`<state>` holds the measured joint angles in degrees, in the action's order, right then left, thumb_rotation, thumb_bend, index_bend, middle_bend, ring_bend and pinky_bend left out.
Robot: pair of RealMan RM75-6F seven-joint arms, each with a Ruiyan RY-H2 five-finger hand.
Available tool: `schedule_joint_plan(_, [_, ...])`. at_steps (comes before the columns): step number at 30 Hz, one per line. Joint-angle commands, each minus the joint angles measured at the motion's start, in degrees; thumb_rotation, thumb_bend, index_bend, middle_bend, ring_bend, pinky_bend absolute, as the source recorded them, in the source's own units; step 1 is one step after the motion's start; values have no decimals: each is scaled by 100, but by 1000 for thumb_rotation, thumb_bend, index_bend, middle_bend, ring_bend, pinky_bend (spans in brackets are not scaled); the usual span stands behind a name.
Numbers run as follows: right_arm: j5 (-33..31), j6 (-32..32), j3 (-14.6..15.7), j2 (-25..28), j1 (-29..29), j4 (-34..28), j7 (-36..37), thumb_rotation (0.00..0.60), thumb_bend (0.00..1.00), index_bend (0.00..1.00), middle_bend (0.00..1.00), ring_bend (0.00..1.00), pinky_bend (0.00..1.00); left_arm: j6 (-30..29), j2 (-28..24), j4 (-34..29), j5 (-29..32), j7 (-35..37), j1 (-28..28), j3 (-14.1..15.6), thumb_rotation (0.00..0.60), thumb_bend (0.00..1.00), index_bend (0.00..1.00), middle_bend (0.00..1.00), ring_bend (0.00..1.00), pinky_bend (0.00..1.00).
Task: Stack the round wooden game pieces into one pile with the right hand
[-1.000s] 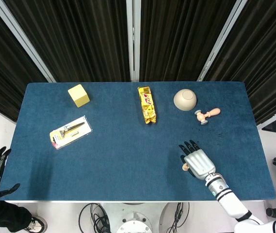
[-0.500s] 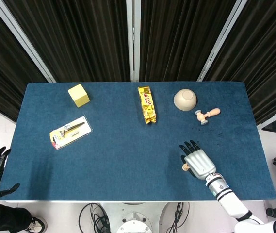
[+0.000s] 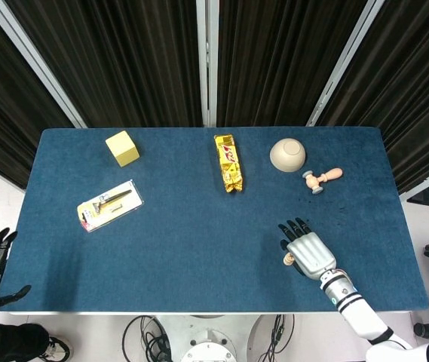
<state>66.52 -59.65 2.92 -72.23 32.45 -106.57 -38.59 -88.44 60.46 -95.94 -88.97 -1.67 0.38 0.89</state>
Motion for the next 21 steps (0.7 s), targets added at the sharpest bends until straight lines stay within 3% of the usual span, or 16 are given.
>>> schedule_joint_plan(1, [116,-107,-15,88,-51,-98,98,600,265,351,71,0,0,-6,0,4,1,-1,2,-3,600,76,29,0,0,0])
schedule_joint_plan(3, [280,-255,-18,186,-129,-185,228,600,260,287,59,0,0,-12,-2,7,-2,1,4,-4,600,76,29,0,0,0])
schedule_joint_plan(7, [1025,-1067,97,408,-591,-150,636,600,230,23,1,0,0,-42,7,32,-14,4,9,-13,600,76,29,0,0,0])
schedule_joint_plan(12, [1714,-2469,291,425,-1493,406,1238,600,217,0,0,0,0,-123,59,124,-28,-5,16,-56,600,76,29,0,0,0])
schedule_joint_plan(16, [1810,-3387,202,369,-2132,1033,1976,600,212,0,0,0,0,-192,123,228,-60,-11,25,-77,600,76,29,0,0,0])
schedule_joint_plan(21, [1767,-3688,117,478,-2488,1298,2499,600,209,0,0,0,0,-171,148,259,-65,-49,9,-80,600,76,29,0,0,0])
